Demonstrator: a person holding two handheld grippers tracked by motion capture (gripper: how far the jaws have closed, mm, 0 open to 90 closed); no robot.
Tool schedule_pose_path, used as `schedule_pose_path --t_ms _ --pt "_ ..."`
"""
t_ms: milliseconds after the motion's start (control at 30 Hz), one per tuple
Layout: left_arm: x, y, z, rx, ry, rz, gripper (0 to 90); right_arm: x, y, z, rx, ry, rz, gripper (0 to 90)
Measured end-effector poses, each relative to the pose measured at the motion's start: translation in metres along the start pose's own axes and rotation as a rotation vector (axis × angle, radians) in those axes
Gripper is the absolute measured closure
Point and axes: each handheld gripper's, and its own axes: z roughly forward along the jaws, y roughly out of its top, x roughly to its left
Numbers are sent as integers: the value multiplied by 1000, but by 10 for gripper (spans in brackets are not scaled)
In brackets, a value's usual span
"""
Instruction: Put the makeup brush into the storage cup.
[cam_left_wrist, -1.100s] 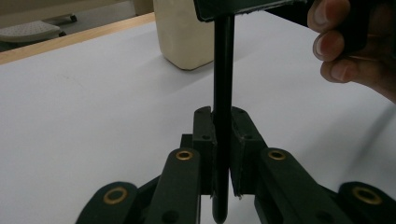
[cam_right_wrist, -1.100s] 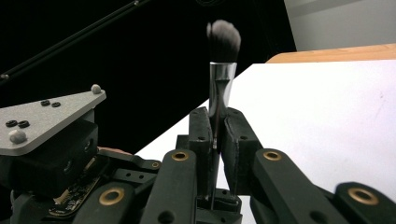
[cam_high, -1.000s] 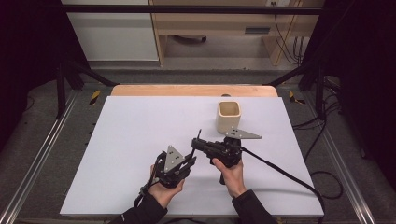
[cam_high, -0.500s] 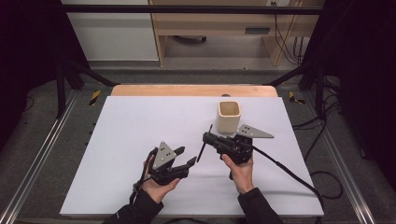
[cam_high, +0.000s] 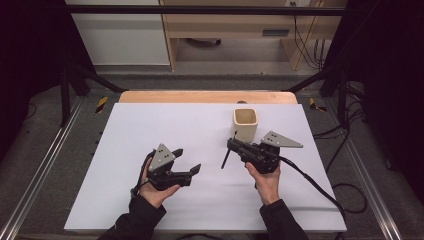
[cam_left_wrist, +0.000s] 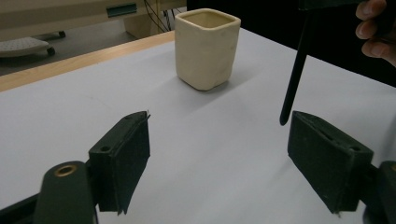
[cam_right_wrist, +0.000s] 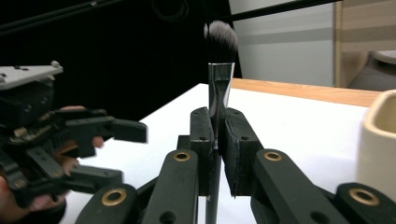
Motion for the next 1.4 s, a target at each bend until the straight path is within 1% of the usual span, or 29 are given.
schedule_pose_path --t_ms 67,133,200,300,400,467,567,600,667,800,833,933,1000,1033,1067,1133,1200,1267,1400 --pt "3 0 -3 3 1 1 177 -2 1 -3 -2 -16 -9 832" --pt "7 0 -6 2 10 2 168 -3 1 -4 4 -33 -15 833" --pt "11 0 -9 2 9 -4 155 -5 1 -5 6 -42 -21 833" --pt "17 -2 -14 3 19 2 139 -6 2 -7 11 -63 -34 832" --pt "26 -2 -18 -1 27 -6 130 -8 5 -10 7 -77 -45 832" --pt "30 -1 -21 -3 35 -14 128 -9 7 -12 -1 -81 -40 832" --pt "36 -3 -29 -8 57 -6 125 -11 11 -15 -8 -91 -38 832" --pt "38 -4 -32 -6 63 0 124 -12 12 -16 -14 -94 -39 832" --pt "42 -7 -38 -6 75 -1 122 -14 15 -18 -13 -107 -43 832" --pt "51 -15 -48 -7 99 -13 119 -19 21 -21 -27 -124 -34 832" --pt "53 -17 -50 -6 103 -15 119 -20 23 -22 -24 -135 -31 832" --pt "57 -24 -56 4 125 -23 120 -23 29 -25 -33 -151 -36 832" --pt "60 -28 -59 3 129 -35 119 -25 32 -26 -34 -156 -30 832" --pt "62 -29 -60 1 132 -39 118 -26 34 -26 -32 -163 -36 832" --pt "63 -30 -61 3 132 -34 117 -27 36 -27 -34 -172 -39 832" --pt "64 -32 -62 2 130 -30 116 -28 38 -26 -37 -177 -45 832" --pt "65 -34 -63 6 137 -21 115 -28 40 -25 -26 -182 -54 831" --pt "67 -37 -64 10 144 -21 113 -29 42 -22 -23 -191 -62 832" --pt "72 -43 -67 19 160 -26 111 -33 47 -18 -17 -211 -61 832"
